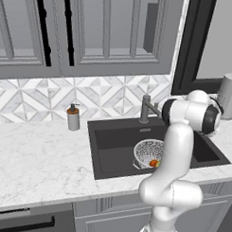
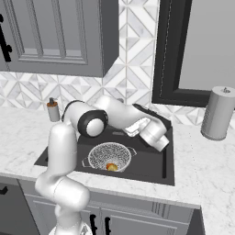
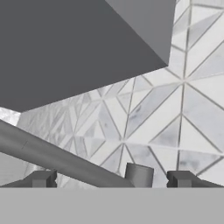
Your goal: Put the colander in the sink, put the kiwi, tangerine in the colander, and turn on the sink faucet and pour water over the colander.
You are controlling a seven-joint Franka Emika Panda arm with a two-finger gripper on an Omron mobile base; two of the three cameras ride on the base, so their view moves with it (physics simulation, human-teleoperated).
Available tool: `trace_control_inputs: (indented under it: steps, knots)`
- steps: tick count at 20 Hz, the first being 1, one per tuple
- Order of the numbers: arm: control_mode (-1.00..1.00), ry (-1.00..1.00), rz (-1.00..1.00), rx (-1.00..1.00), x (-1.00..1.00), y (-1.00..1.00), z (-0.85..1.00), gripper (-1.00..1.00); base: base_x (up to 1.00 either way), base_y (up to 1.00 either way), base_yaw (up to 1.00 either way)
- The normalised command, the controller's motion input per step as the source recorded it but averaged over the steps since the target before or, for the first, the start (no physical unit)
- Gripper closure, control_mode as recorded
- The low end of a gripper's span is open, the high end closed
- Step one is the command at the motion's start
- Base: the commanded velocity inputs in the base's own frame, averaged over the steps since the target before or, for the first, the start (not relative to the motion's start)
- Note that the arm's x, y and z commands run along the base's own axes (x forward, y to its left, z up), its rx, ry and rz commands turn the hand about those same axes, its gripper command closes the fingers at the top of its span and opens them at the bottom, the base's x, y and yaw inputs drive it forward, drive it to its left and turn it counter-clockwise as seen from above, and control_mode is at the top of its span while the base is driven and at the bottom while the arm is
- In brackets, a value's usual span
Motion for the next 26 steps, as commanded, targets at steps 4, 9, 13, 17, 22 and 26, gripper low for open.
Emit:
trace_control_inputs:
  steps: [4, 9, 13, 17, 22, 26]
  knots:
    - [-1.00, 0.00, -0.04, 0.00, 0.00, 0.22, 0.08, -1.00, 0.00, 0.00, 0.00]
    - [-1.00, 0.02, -0.06, -0.02, 0.12, 0.17, 0.00, -1.00, 0.00, 0.00, 0.00]
    - [-1.00, 0.07, -0.03, -0.01, 0.21, 0.00, 0.00, -1.00, 0.00, 0.00, 0.00]
    - [-1.00, 0.13, 0.00, 0.00, 0.21, -0.04, 0.00, -1.00, 0.00, 0.00, 0.00]
    - [-1.00, 0.12, 0.00, 0.00, 0.18, 0.00, -0.04, -1.00, 0.00, 0.00, 0.00]
    - [-1.00, 0.08, 0.00, 0.00, 0.16, 0.00, -0.05, -1.00, 0.00, 0.00, 0.00]
